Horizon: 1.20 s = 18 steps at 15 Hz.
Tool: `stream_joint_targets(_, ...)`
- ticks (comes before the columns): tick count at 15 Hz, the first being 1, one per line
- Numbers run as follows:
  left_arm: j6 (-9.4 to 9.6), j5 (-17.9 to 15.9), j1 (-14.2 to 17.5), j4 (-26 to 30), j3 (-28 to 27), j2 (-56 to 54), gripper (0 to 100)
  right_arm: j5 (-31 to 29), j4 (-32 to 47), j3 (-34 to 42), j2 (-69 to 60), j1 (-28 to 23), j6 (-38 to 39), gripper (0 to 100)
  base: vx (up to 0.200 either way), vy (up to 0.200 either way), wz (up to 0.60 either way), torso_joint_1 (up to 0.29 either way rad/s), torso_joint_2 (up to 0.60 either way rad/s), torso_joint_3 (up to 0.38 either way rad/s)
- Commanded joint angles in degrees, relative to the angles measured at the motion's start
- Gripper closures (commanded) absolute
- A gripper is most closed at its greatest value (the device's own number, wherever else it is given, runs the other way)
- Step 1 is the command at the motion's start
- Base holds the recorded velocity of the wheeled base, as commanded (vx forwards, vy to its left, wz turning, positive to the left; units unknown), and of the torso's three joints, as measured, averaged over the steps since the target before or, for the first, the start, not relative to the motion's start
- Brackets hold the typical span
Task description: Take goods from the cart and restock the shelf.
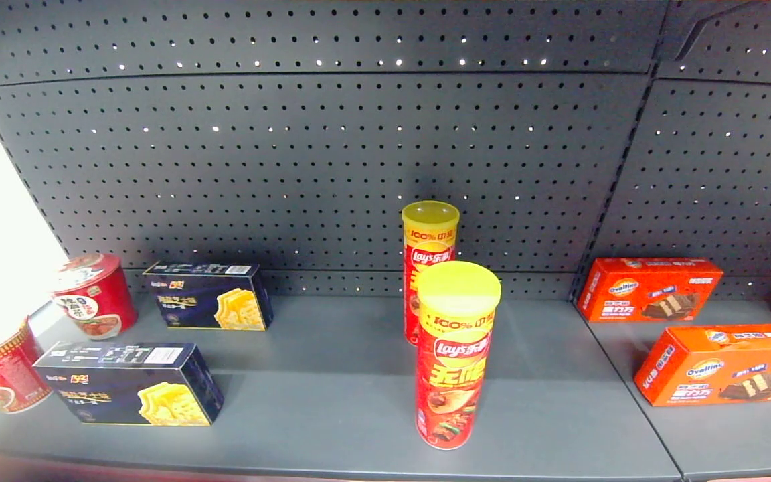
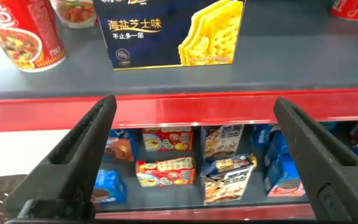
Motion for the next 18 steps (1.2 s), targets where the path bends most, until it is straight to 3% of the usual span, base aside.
stream_joint_targets(1, 0.15, 0.1, 0.1, 0.0, 0.0, 0.4, 0, -1.1, 1.7, -0.8, 1.2, -0.9, -0.2, 0, 0.000, 0.000, 0.00, 0.000, 0.00, 0.000)
stream_joint_targets(2, -1.08, 0.0, 0.1, 0.0, 0.0, 0.4, 0, -3.1, 2.0, -3.5, 1.8, -3.6, -0.5, 0, 0.000, 0.000, 0.00, 0.000, 0.00, 0.000)
stream_joint_targets(3, -1.08, 0.0, 0.1, 0.0, 0.0, 0.4, 0, -3.1, 2.0, -3.5, 1.8, -3.6, -0.5, 0, 0.000, 0.000, 0.00, 0.000, 0.00, 0.000)
stream_joint_targets(4, -0.91, -1.3, -0.1, 0.0, 0.0, 0.4, 0, 1.3, 5.5, -14.5, 10.3, -2.5, -0.1, 0, 0.000, 0.000, 0.00, 0.000, 0.00, 0.000)
stream_joint_targets(8, -0.82, -2.8, -0.1, 0.0, 0.0, 0.4, 0, 4.8, 5.9, -21.7, 15.8, -1.0, -1.6, 0, 0.000, 0.000, 0.00, 0.000, 0.00, 0.000)
stream_joint_targets(11, -0.91, -2.8, -0.1, 0.0, 0.0, 0.4, 0, 6.4, 6.1, -24.2, 21.4, 1.7, -0.9, 0, 0.000, 0.000, 0.00, 0.000, 0.00, 0.000)
stream_joint_targets(14, -0.99, -2.9, -0.1, 0.1, 0.0, 0.4, 0, 7.4, 4.8, -30.6, 36.7, 8.3, 2.5, 0, 0.000, 0.000, 0.00, 0.000, 0.00, 0.000)
stream_joint_targets(18, -1.08, -2.7, -0.1, 0.1, 0.0, 0.4, 0, 3.8, -0.1, -29.8, 50.2, 13.3, 3.1, 0, 0.000, 0.000, 0.00, 0.000, 0.00, 0.000)
